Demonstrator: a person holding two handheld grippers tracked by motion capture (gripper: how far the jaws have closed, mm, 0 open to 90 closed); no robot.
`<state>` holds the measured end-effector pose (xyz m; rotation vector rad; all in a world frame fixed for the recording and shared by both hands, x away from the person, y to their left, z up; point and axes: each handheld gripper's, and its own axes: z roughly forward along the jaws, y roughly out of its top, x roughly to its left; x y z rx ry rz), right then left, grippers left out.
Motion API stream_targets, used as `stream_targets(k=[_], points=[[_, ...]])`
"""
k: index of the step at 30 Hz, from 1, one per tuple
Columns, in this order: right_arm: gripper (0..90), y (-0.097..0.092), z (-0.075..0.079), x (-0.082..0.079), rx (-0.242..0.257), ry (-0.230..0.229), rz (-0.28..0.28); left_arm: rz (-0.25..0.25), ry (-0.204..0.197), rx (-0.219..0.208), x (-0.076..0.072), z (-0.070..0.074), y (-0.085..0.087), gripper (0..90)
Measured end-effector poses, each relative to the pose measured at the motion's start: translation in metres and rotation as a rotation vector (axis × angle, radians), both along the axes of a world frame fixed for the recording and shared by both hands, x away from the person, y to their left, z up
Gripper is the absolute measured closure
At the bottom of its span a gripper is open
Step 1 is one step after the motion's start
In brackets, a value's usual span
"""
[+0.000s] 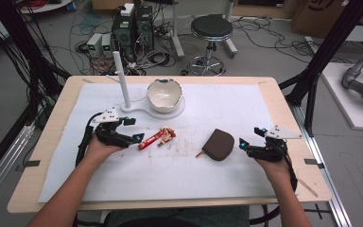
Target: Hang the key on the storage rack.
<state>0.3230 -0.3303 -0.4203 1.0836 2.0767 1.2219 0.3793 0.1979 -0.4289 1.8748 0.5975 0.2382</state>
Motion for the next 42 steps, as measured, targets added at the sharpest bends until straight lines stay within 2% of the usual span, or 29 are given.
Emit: stream_targets(k=[1, 4, 10, 20, 23, 33, 38, 42], points=[[21.3, -0.001, 0.0, -0.002, -0.001, -0.002, -0.002, -0.012, 0.01, 0.016, 0.002, 0.0, -0.003, 20.0], [21.2, -0.005, -0.001, -0.006, 0.001, 0.0, -0.009, -0.029, 0.007, 0.01, 0.006, 0.001, -0.013, 20.0], [21.2, -0.012, -0.002, -0.016, -0.008, 0.003, -0.022, -0.076, 0.016, 0.029, 0.014, -0.003, -0.036, 19.9], [21.3, -0.02, -0.004, -0.025, -0.023, 0.005, -0.038, -0.141, 0.04, 0.089, 0.025, -0.01, -0.069, 20.0], [21.3, -0.02, -0.004, -0.027, -0.025, 0.006, -0.042, -0.148, 0.024, 0.127, 0.026, -0.011, -0.078, 20.1], [21.2, -0.022, -0.004, -0.029, -0.034, 0.008, -0.047, -0.169, 0.033, 0.257, 0.033, -0.016, -0.098, 21.5], [21.3, -0.022, -0.005, -0.029, -0.033, 0.013, -0.05, -0.162, 0.042, 0.295, 0.035, -0.02, -0.101, 25.2], [21.3, -0.022, -0.005, -0.028, -0.038, 0.005, -0.043, -0.148, 0.015, 0.353, 0.036, -0.02, -0.104, 32.3]])
